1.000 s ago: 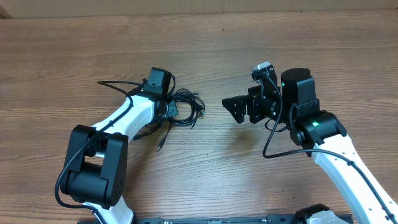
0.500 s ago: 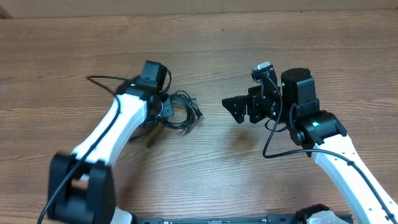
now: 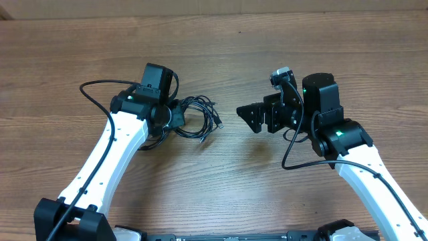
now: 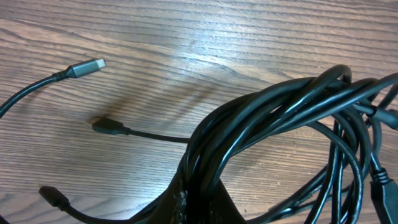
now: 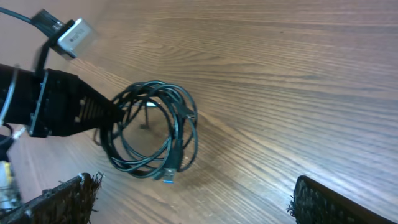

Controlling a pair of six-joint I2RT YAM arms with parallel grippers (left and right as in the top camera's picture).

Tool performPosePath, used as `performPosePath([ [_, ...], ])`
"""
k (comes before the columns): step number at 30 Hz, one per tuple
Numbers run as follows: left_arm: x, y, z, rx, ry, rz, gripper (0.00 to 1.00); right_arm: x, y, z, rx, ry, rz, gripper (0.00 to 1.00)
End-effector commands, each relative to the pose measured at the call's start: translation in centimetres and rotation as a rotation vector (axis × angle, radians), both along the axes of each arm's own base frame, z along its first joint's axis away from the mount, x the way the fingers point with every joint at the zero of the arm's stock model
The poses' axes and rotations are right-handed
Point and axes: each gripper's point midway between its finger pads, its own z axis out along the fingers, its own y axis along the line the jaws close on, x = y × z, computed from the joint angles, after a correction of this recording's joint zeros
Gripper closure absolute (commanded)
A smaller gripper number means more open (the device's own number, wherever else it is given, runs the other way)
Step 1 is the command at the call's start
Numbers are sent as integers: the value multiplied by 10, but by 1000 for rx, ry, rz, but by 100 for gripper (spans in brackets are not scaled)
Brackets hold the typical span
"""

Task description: Untangle cables

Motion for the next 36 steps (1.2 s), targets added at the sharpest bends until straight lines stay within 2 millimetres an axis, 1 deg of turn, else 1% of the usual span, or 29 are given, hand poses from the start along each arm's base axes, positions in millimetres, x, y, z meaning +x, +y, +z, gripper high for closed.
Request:
performPosePath([
  [1, 3, -6, 11, -34, -30, -30, 96, -5, 7, 10, 59, 24, 17, 0],
  [5, 3, -6, 11, -31, -30, -36, 96, -5, 7, 10, 76, 49, -2, 0],
  [7, 4, -6, 11, -21, -36, -68, 96, -4, 7, 10, 75, 46, -3, 0],
  [10, 4, -7, 11, -7, -44, -112, 96, 1, 8, 17, 100, 27, -18, 0],
  [13, 6, -8, 12, 6, -63, -172, 96, 3, 10, 20, 166, 103, -80, 0],
  [17, 6, -15, 14, 6, -88, -304, 96, 4, 10, 17, 217, 199, -140, 0],
  [19, 6, -16, 14, 19, -97, -347, 96, 5, 10, 13, 235, 243, -166, 0],
  [22, 7, -16, 14, 26, -106, -371, 96, 8, 12, 2, 299, 390, -256, 0],
  [23, 8, -16, 15, 26, -113, -371, 96, 8, 13, -3, 324, 455, -293, 4],
  [24, 12, -17, 17, 24, -130, -370, 96, 8, 18, -15, 353, 559, -346, 12],
  [25, 15, -18, 18, 26, -144, -377, 96, 8, 22, -20, 362, 601, -361, 15],
  [27, 20, -20, 20, 29, -171, -394, 96, 3, 40, -28, 375, 662, -326, 17],
  [29, 25, -22, 23, 36, -202, -416, 96, -6, 63, -27, 393, 679, -216, 20],
  [32, 32, -24, 27, 53, -243, -456, 96, -16, 87, -18, 412, 640, -68, 32],
  [33, 33, -25, 28, 59, -254, -468, 96, -17, 91, -16, 413, 624, -50, 34],
  [36, 36, -24, 29, 79, -273, -493, 96, -18, 95, -10, 427, 609, -29, 34],
])
